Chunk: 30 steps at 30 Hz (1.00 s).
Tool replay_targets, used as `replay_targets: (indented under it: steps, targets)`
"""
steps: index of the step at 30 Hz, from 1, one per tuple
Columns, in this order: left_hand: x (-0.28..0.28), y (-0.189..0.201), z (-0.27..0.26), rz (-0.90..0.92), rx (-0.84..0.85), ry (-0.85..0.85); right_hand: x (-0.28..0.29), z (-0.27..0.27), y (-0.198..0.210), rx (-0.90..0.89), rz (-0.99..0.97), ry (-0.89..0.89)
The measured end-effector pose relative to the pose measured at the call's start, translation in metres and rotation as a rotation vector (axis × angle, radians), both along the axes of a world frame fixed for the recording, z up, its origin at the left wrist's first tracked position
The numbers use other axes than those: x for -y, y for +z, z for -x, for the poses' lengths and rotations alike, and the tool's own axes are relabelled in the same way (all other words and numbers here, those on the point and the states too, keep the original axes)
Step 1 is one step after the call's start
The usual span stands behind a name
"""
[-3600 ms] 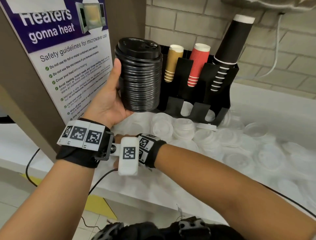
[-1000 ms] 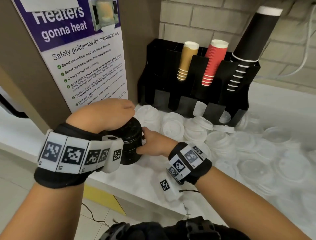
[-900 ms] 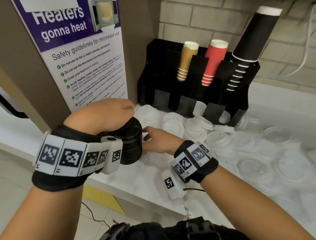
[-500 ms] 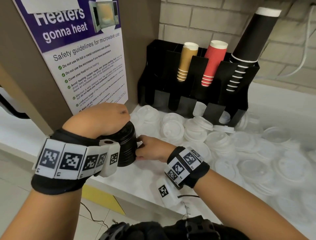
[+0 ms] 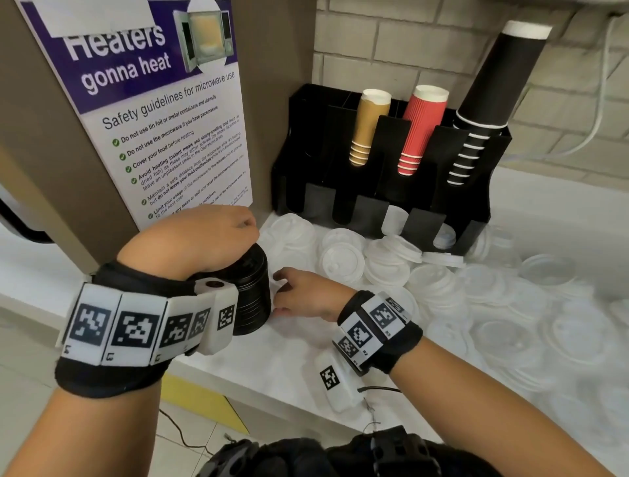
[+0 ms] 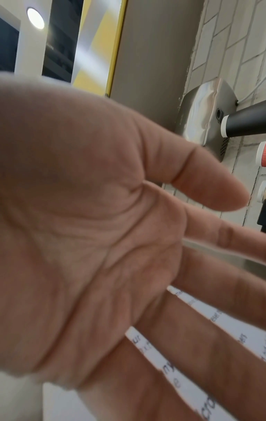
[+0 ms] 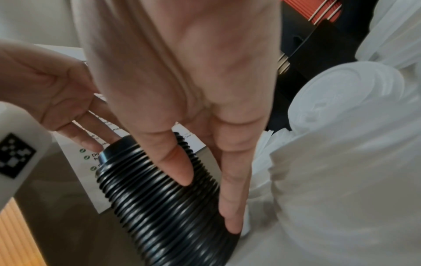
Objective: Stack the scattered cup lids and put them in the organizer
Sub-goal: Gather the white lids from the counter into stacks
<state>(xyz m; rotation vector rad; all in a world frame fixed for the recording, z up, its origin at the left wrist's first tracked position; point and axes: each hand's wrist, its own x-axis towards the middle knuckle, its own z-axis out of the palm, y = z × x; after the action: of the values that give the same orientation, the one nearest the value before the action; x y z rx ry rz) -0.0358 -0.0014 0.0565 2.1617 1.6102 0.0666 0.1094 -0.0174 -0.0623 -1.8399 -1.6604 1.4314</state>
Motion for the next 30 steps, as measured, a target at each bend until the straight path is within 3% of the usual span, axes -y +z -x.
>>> replay_targets:
  steps: [3,5,10,12,14,18,21,27,30]
  targets:
    - [-0.001,0.000,-0.002,-0.022,0.002,-0.032,0.004,-0.006,0.004,-0.029,-0.006,-0.010]
    - [-0.001,0.001,-0.003,-0.067,0.090,-0.097,0.006,-0.018,0.015,-0.086,-0.018,-0.025]
    - [0.000,0.007,-0.032,-0.155,0.718,-0.367,-0.016,-0.089,0.073,-0.098,-0.262,-0.192]
    - [-0.004,0.002,-0.049,-0.173,0.856,-0.407,-0.034,-0.124,0.093,0.036,-0.432,-0.343]
    - [-0.008,-0.009,-0.065,-0.142,0.952,-0.387,-0.057,-0.154,0.102,0.289,-0.493,-0.388]
    - [-0.013,-0.032,-0.085,0.046,1.214,-0.228,-0.089,-0.183,0.089,0.813,-0.216,-0.238]
    - [-0.016,-0.041,-0.091,0.161,1.346,-0.114,-0.102,-0.184,0.066,0.972,-0.135,-0.074]
    - [-0.026,-0.044,-0.087,0.185,1.364,-0.125,-0.132,-0.199,0.033,1.229,0.044,0.098]
    - [-0.031,-0.046,-0.084,0.185,1.370,-0.109,-0.139,-0.203,0.028,1.321,0.031,0.209]
